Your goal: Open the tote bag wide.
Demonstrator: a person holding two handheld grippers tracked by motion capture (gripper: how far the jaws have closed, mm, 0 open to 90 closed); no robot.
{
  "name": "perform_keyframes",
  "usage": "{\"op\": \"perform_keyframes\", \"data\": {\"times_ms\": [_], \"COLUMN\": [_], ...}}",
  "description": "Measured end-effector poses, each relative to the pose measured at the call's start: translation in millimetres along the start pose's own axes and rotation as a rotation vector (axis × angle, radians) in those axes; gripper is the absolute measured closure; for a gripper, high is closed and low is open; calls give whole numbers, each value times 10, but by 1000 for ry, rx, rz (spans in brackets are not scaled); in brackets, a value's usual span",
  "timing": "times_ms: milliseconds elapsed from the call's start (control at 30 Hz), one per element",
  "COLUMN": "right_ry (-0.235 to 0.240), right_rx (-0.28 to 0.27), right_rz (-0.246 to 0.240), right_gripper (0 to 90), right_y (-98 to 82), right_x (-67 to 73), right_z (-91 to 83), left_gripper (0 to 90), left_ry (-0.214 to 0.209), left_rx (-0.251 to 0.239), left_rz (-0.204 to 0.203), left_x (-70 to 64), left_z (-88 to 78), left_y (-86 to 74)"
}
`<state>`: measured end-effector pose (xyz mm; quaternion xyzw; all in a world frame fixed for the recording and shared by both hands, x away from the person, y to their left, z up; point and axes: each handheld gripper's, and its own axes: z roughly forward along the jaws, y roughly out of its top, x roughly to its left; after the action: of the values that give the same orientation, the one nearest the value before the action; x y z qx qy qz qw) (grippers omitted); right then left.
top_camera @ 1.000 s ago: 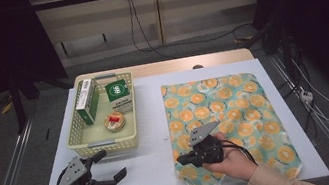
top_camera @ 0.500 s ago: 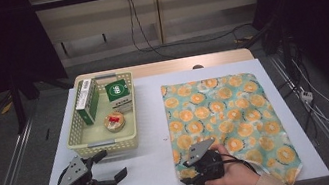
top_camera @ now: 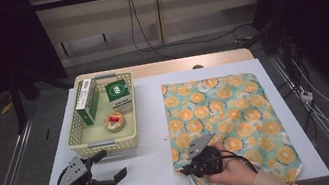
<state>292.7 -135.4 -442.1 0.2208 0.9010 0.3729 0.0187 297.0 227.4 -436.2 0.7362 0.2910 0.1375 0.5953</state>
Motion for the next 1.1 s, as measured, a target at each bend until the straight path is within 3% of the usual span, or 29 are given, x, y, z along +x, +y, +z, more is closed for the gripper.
{"op": "perform_keyframes", "data": {"times_ms": [200,400,767,1100], "right_ry": [-19,-76,-134,-217], "right_rx": [-72,-104,-167,-213], "right_rz": [64,64,112,140], "right_gripper": [900,900,900,900], "right_y": [195,426,787,1122], "right_x": [-209,-400,-761,-1116], "right_z": [-69,-90,-66,-64], "left_gripper": [45,45,45,45], "left_ry": [2,1,-1,3], "left_rx": [0,-1,-3,-2], "left_rz": [0,-3,-6,-8], "left_x": [5,9,15,17], "left_z": [1,-2,-2,-3], "left_y": [-1,-2,-4,-7]}}
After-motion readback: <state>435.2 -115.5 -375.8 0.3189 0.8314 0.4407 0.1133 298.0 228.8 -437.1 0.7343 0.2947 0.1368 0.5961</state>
